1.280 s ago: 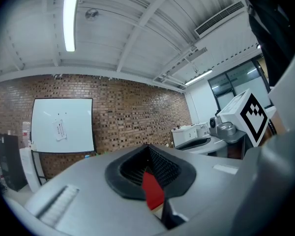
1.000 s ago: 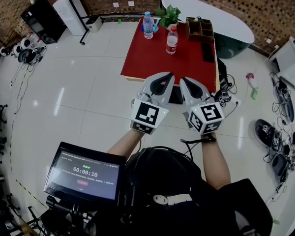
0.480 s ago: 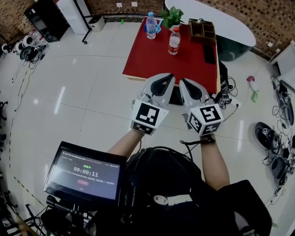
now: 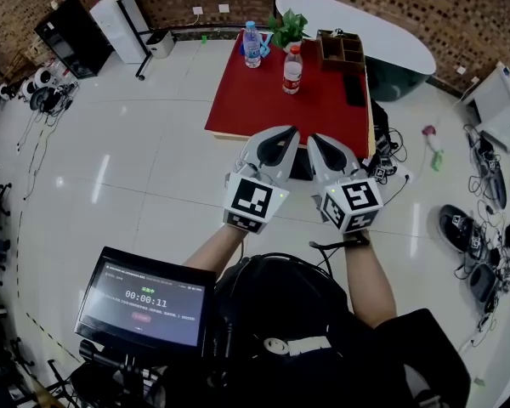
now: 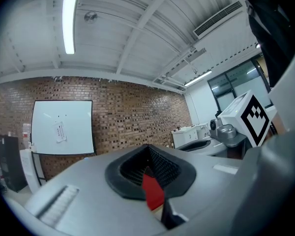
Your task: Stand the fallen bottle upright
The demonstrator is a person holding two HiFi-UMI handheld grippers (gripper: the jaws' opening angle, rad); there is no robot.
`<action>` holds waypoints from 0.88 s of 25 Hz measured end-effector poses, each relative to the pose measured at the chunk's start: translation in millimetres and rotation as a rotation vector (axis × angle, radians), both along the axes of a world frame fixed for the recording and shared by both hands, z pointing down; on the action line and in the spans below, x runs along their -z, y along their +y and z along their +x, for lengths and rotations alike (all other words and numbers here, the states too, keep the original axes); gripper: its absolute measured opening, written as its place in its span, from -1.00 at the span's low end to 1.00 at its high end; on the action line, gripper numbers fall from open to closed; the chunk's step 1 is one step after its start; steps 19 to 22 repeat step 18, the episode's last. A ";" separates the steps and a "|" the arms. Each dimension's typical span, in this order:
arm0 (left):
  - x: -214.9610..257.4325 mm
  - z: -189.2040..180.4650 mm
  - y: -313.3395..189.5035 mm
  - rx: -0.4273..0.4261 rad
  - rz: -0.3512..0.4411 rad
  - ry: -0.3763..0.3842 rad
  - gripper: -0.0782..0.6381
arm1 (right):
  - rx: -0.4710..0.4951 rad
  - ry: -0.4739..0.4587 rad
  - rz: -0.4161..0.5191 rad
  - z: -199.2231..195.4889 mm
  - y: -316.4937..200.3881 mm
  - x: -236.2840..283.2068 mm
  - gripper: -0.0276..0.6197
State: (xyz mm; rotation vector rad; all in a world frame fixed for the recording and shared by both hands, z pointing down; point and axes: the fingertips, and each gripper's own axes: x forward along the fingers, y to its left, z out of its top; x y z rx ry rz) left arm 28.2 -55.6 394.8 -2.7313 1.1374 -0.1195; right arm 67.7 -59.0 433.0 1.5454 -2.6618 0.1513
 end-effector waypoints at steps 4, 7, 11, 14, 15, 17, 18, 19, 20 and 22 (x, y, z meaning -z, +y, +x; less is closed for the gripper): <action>-0.7 4.6 0.7 -0.003 0.002 0.003 -0.78 | -0.006 -0.002 0.004 5.6 0.1 -0.1 -0.90; -2.0 8.5 2.5 -0.003 0.001 0.009 -0.78 | -0.005 -0.002 0.008 8.8 1.7 -1.4 -0.90; -3.0 9.9 2.3 0.001 -0.009 0.005 -0.78 | -0.007 0.000 0.008 11.0 2.9 -1.9 -0.90; -2.3 6.4 3.3 -0.004 -0.011 0.001 -0.78 | -0.008 0.003 0.008 7.8 3.6 0.7 -0.90; -1.6 5.0 3.5 -0.003 -0.011 0.005 -0.78 | -0.007 0.003 0.007 6.4 3.7 1.1 -0.90; -1.2 1.9 4.1 0.001 -0.010 0.012 -0.78 | -0.003 0.001 0.006 3.2 3.9 0.6 -0.90; -1.1 0.3 4.3 0.003 -0.010 0.015 -0.78 | -0.001 0.000 0.006 1.6 4.0 0.2 -0.90; -1.1 0.3 4.3 0.003 -0.010 0.015 -0.78 | -0.001 0.000 0.006 1.6 4.0 0.2 -0.90; -1.1 0.3 4.3 0.003 -0.010 0.015 -0.78 | -0.001 0.000 0.006 1.6 4.0 0.2 -0.90; -1.1 0.3 4.3 0.003 -0.010 0.015 -0.78 | -0.001 0.000 0.006 1.6 4.0 0.2 -0.90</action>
